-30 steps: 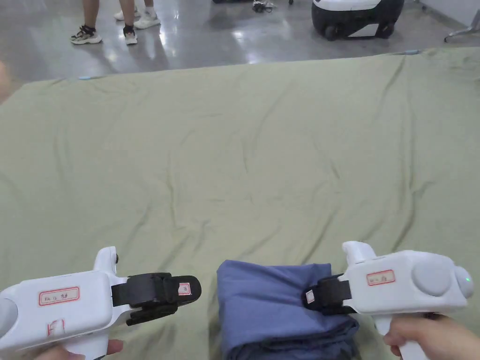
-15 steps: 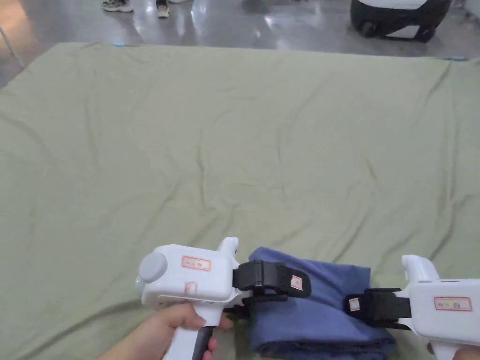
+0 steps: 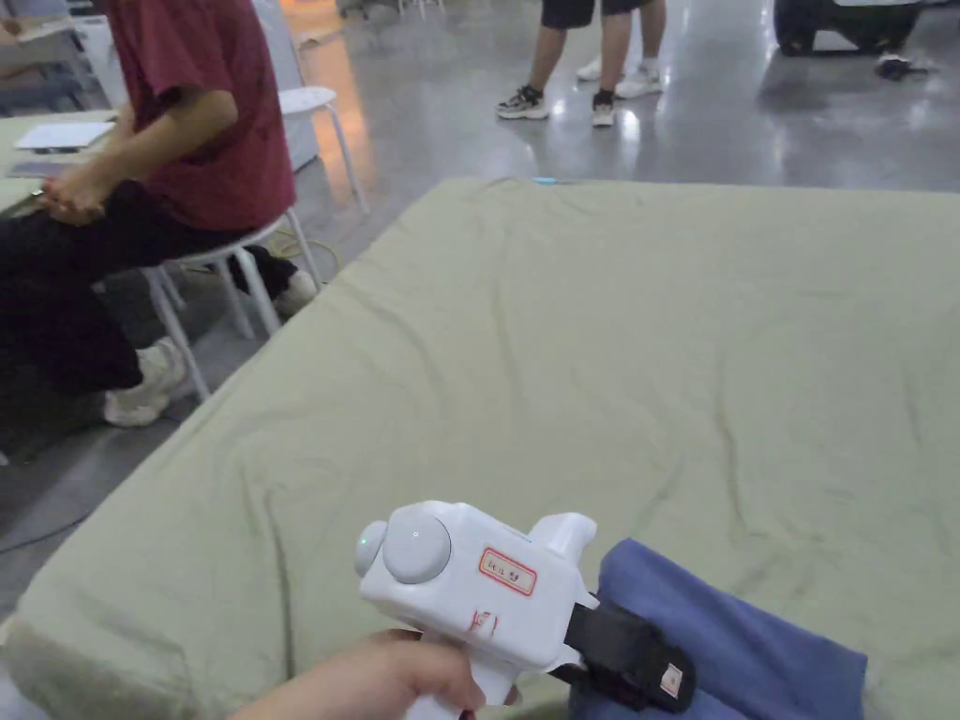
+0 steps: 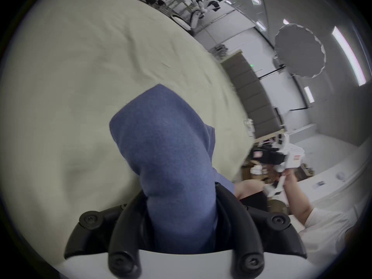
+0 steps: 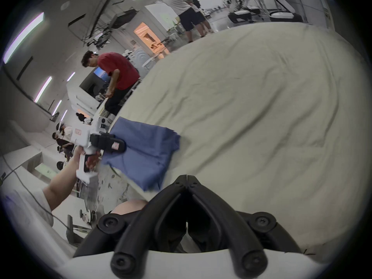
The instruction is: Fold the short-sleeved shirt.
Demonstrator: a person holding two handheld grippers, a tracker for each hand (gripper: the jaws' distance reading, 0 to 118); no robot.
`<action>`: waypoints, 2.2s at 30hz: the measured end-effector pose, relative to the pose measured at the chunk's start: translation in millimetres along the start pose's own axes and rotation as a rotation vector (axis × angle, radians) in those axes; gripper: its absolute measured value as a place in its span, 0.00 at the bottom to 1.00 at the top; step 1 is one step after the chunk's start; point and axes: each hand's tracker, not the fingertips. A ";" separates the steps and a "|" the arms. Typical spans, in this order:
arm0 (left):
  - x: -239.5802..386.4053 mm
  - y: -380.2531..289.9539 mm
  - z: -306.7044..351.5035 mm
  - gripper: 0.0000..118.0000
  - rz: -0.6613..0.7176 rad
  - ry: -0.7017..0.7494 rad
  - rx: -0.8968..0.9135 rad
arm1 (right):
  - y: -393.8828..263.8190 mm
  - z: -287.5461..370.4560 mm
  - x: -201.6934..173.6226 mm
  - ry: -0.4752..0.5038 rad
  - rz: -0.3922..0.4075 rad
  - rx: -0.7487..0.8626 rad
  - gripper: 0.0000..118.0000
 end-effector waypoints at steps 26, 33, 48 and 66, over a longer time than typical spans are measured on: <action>-98.8 12.4 160.0 0.93 0.044 0.987 0.084 | 0.0 -28.2 -75.1 0.047 0.066 -0.001 0.00; 76.0 -12.7 171.0 0.90 -0.088 0.952 0.650 | 25.0 -6.4 -72.5 -0.009 0.189 0.074 0.00; 299.8 -4.7 -2.7 0.00 -0.386 0.662 0.987 | 73.3 88.0 -107.2 -0.529 0.475 0.645 0.00; 391.2 -11.1 -34.3 0.00 -0.445 0.655 1.101 | 64.0 137.5 -87.2 -0.697 0.399 0.835 0.00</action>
